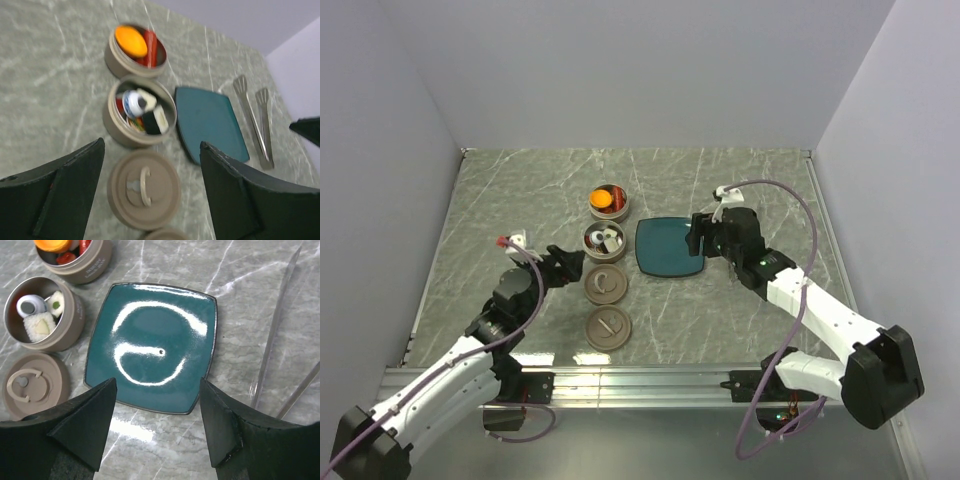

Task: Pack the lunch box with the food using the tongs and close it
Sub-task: Pick up the lid of the lunch box with the left arm

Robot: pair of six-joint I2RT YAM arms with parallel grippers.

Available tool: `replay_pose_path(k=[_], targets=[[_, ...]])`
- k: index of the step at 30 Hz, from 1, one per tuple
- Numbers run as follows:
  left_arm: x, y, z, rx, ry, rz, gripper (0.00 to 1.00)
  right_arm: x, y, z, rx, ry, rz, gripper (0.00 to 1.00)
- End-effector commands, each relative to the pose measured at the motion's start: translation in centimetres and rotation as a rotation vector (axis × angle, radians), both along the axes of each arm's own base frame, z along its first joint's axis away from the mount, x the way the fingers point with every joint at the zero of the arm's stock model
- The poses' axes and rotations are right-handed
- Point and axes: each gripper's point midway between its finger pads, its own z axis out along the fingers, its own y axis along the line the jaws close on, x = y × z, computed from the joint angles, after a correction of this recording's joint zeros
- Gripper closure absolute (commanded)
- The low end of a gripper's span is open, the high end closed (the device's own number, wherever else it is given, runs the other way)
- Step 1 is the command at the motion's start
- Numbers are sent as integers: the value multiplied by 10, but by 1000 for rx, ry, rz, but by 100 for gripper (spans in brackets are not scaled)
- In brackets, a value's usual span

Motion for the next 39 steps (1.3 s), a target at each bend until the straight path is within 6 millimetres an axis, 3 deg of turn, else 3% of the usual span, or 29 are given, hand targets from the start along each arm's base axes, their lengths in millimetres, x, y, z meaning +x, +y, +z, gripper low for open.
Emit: replay_pose_path(k=[1,5,7,11,28,39], targets=[[-10,-7,-28,5,92,16,18,-1,9,23,48,-87,50,26],[-17,-25,-57,69,182,11,22,-4,7,24,53,-97,49,27],[-18,-36,-61,82,197,-5,28,-5,6,24,54,-98,48,27],[-15,-45,-83,138,252,-17,29,-7,7,27,63,-108,55,27],[6,-73,-93,207,248,-74,39,-7,10,21,58,-93,67,28],[10,-78,-112,255,300,-81,63,-10,10,22,66,-99,74,28]])
